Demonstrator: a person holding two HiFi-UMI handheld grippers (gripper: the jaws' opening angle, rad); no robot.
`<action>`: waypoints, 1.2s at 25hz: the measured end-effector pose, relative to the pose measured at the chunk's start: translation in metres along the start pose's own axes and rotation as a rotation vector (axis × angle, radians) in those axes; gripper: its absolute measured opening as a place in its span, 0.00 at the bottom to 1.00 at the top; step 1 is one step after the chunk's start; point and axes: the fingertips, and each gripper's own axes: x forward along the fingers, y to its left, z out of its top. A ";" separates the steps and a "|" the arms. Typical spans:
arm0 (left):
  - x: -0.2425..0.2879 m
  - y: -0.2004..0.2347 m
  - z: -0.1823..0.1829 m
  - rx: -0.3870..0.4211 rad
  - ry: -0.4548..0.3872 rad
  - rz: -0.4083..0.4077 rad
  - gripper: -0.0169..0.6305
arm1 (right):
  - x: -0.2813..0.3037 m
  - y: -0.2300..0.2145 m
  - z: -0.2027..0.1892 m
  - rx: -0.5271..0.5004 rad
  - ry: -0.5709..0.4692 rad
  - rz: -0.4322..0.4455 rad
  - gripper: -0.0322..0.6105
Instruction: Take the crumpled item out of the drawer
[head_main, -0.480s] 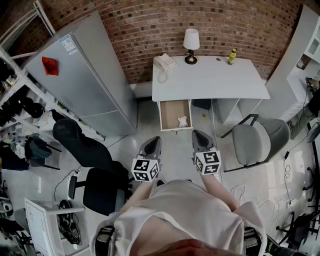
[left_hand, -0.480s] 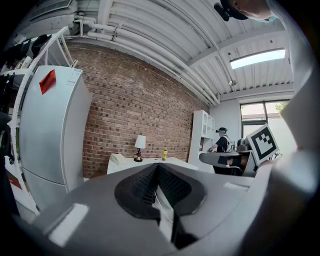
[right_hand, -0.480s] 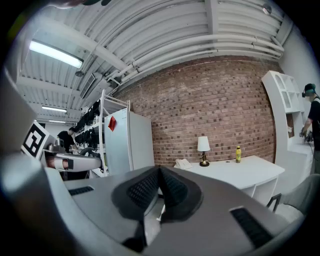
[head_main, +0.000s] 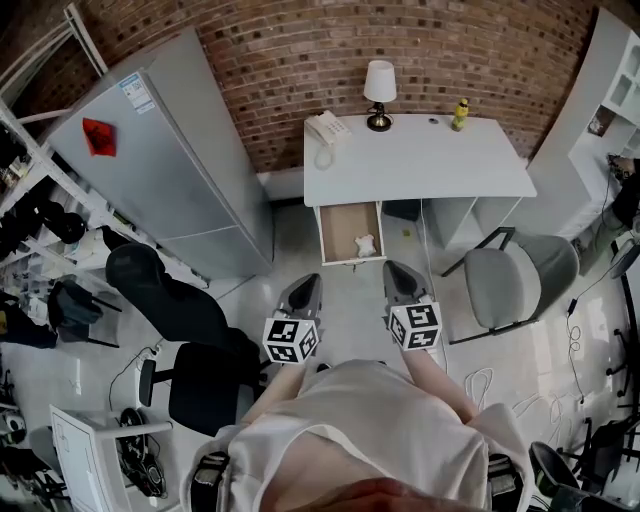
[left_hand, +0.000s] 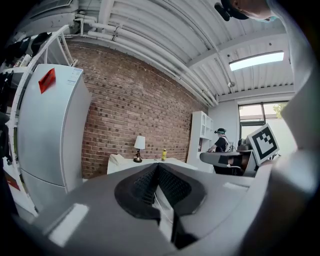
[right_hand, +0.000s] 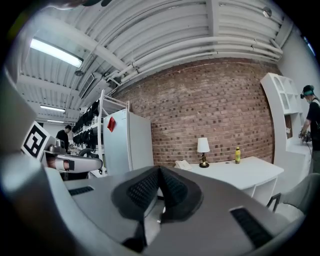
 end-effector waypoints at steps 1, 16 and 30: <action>0.000 0.003 0.000 -0.001 0.000 -0.002 0.04 | 0.001 0.002 0.000 0.002 -0.001 -0.003 0.06; -0.012 0.065 -0.001 0.020 0.020 -0.057 0.04 | 0.040 0.051 0.001 -0.005 -0.003 -0.044 0.06; 0.019 0.090 -0.009 0.000 0.071 -0.107 0.04 | 0.078 0.047 0.003 0.001 0.028 -0.062 0.06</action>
